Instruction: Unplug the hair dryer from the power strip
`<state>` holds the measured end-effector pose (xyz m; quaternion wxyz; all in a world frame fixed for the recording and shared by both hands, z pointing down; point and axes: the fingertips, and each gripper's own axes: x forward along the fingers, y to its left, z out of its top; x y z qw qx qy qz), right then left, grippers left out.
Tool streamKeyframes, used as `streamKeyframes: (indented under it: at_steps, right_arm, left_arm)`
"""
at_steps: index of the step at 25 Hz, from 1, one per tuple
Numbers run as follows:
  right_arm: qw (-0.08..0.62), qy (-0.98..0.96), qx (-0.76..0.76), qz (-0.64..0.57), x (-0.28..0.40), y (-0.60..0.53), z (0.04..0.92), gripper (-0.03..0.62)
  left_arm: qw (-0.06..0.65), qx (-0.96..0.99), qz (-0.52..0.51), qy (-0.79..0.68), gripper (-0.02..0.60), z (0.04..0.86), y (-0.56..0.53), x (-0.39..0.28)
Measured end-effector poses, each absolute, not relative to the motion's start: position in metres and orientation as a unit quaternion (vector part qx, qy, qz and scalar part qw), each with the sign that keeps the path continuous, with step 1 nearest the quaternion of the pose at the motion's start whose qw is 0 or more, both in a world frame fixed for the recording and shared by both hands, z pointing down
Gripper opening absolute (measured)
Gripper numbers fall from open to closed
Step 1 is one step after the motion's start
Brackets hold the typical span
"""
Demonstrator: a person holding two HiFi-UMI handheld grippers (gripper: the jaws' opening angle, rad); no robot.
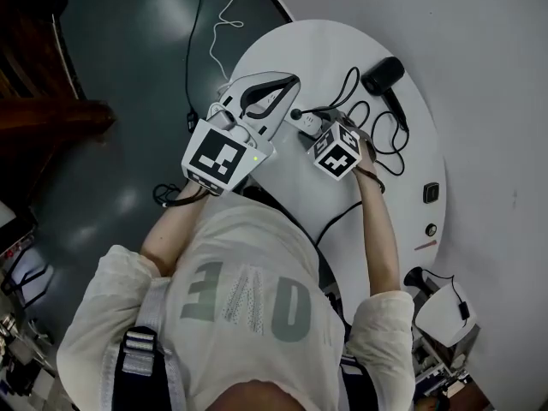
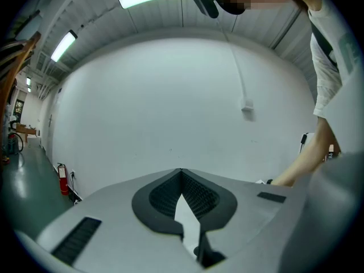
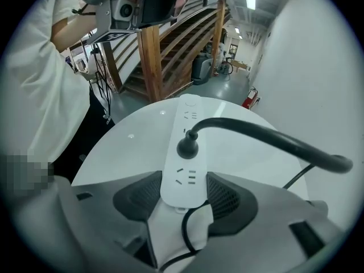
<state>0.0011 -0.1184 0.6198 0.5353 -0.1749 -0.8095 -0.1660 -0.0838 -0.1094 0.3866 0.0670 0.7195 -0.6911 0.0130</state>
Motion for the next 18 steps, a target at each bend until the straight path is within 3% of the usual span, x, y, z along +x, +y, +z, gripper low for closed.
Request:
streamKeyframes:
  at_steps: [12,16,18]
  right_arm:
    - [0.541,-0.808,-0.169,-0.160,-0.001,-0.116,0.620,0.253]
    - [0.540,-0.814,-0.156,-0.149,0.000,-0.118,0.620,0.253]
    - [0.537,-0.816,-0.154,-0.148,-0.001,-0.118,0.620,0.253]
  left_arm:
    - [0.111,0.739,0.051,-0.663,0.005,0.430,-0.112,-0.077]
    - [0.140,0.767,0.074,-0.622,0.111,0.472,-0.115,-0.051]
    - [0.140,0.768,0.088,-0.619,0.131,0.494,-0.117,-0.044]
